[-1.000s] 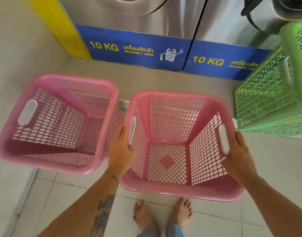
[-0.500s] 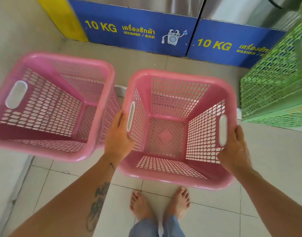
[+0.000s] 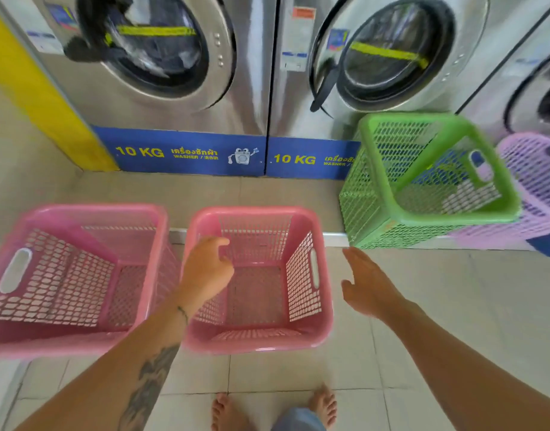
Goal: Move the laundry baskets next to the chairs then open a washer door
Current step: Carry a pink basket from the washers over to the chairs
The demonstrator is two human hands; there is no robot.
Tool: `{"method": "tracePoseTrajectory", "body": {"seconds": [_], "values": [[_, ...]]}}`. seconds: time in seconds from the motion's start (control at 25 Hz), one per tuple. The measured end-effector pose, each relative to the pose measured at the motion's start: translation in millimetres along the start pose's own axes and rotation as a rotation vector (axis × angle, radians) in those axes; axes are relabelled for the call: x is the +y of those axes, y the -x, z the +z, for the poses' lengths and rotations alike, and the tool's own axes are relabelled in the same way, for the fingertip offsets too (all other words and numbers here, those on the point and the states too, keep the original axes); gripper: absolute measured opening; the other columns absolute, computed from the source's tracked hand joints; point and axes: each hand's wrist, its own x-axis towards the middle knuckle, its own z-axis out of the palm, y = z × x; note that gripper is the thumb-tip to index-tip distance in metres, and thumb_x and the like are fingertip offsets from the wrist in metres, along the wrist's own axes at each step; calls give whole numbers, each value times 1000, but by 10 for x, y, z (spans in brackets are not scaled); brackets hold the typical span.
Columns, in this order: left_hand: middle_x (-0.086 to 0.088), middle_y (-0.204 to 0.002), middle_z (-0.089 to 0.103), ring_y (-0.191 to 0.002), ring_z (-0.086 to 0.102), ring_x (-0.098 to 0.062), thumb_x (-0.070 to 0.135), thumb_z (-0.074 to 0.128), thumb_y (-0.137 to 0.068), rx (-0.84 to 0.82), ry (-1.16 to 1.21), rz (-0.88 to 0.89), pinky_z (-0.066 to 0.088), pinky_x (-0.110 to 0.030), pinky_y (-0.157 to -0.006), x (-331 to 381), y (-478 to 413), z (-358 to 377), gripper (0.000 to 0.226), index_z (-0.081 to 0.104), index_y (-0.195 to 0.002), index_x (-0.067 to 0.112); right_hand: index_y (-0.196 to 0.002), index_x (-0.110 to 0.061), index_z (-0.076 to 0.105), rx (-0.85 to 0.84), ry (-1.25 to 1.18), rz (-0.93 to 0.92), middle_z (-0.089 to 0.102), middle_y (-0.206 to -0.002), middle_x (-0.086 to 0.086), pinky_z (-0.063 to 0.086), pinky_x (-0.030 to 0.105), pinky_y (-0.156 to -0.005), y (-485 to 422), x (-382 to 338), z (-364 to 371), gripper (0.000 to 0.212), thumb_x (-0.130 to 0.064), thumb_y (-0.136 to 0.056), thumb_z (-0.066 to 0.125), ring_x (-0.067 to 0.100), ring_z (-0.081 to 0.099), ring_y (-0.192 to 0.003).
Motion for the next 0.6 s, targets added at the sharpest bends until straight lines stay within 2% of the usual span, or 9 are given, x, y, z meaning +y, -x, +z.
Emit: {"method": "tracePoseTrajectory", "body": {"seconds": [0.08, 0.16, 0.24, 0.36, 0.48, 0.6], "values": [[-1, -125, 61, -85, 60, -2, -3, 49, -83, -9, 41, 62, 54, -20, -69, 464, 69, 12, 52, 56, -132, 15, -154, -15, 16, 60, 6, -23, 12, -163, 2, 17, 33, -119, 184, 132, -353, 75, -16, -87, 51, 17, 12, -149], [-1, -126, 63, -101, 63, -13, -3, 48, -85, -43, 42, 129, 57, -34, -85, 935, 194, 113, 49, 59, -129, 15, -153, -14, 16, 105, 10, -30, 12, -163, 2, 18, 33, -118, 377, 309, -677, 74, -16, -88, 50, 18, 14, -149], [-3, -124, 65, -112, 61, -19, -2, 46, -84, -86, 18, 205, 48, -38, -100, 1452, 349, 290, 44, 64, -121, 12, -152, -12, 18, 159, -3, -36, 14, -162, 4, 19, 31, -117, 573, 592, -985, 72, -15, -88, 51, 19, 15, -149], [-5, -109, 70, -101, 64, -22, 10, 39, -75, -99, 20, 220, 50, -39, -95, 2196, 583, 610, 44, 70, -106, 11, -153, -10, 19, 206, -13, -48, 17, -162, 6, 14, 26, -117, 805, 1088, -1418, 71, -14, -89, 50, 18, 13, -149], [-8, -118, 69, -109, 64, -23, 21, 35, -66, -96, 2, 222, 47, -36, -99, 2960, 861, 964, 61, 68, -117, 15, -148, -8, 28, 223, -43, -44, 29, -155, 8, 26, 30, -113, 1079, 1655, -1900, 65, -10, -87, 52, 23, 26, -144], [2, -120, 67, -109, 64, -19, 16, 44, -77, -132, -39, 222, 48, -31, -97, 3628, 1086, 1226, 49, 66, -120, 19, -143, -11, 35, 243, -82, -49, 36, -148, 5, 39, 39, -107, 1247, 2141, -2327, 64, -12, -82, 53, 27, 38, -136]]}}
